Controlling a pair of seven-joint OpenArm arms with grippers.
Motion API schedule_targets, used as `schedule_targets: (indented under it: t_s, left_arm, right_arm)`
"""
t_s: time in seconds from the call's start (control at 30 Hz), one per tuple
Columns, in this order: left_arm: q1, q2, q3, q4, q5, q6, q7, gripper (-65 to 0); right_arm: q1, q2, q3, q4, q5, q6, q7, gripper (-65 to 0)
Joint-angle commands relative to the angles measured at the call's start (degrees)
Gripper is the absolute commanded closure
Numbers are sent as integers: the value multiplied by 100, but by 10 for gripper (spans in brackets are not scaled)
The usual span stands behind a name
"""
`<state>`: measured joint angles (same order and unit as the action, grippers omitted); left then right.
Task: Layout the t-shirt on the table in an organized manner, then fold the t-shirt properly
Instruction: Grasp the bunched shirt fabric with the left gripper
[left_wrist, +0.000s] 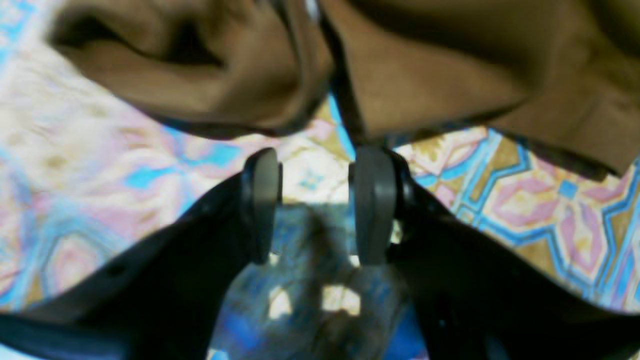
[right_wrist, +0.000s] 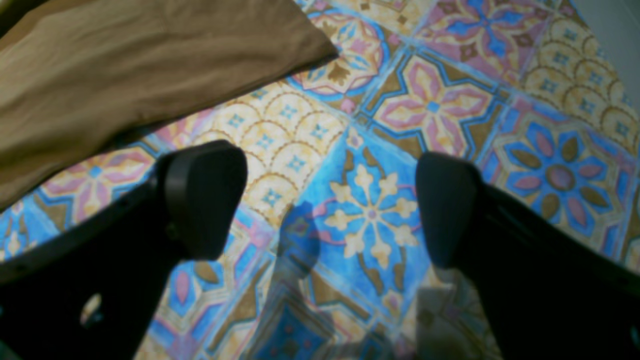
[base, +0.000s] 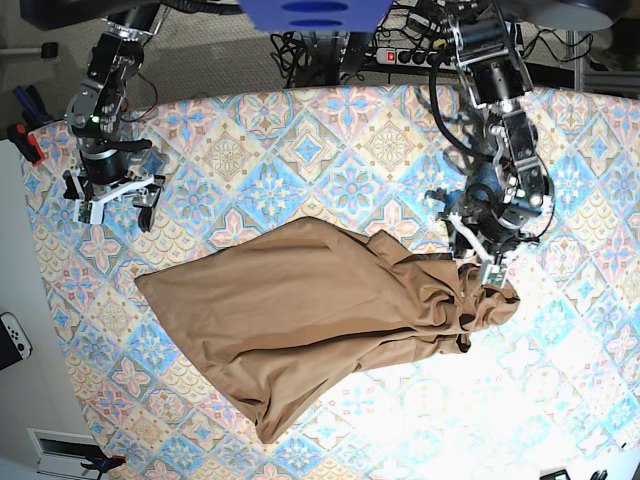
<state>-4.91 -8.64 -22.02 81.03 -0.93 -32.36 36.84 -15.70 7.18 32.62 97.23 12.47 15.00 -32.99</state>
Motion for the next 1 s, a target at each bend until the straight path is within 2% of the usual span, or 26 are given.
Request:
schedule_targets:
  t_s: [0.0,0.2,0.47,0.53,0.63,0.97]
  left_arm:
    - [-296,-37,17,-73,-96,-12,-172,-233]
    - [-551,-10,44,-407,-149,-21,-172,-233]
    - [-542,25,527,-407,-193,-21,-172,-228]
    - [-560,183,501,-407,-351,-21,-172,-177]
    - [-639,227,501,-407,-492,-21,-172,0]
    - [-683,174,475,-363,-439,23,-119,0]
  right_arm:
    - [45,69,30,92,67,-2,139,-540]
    - [45,69,30,92,67,-2,139,-540]
    - [45,69,30,92,67,-2,139,-540]
    - [45,69,30,92,67,-2,139,-540]
    - [45,69,30,92,67,-2,139,-540]
    - [45,69,30,92,67,-2,139,-540]
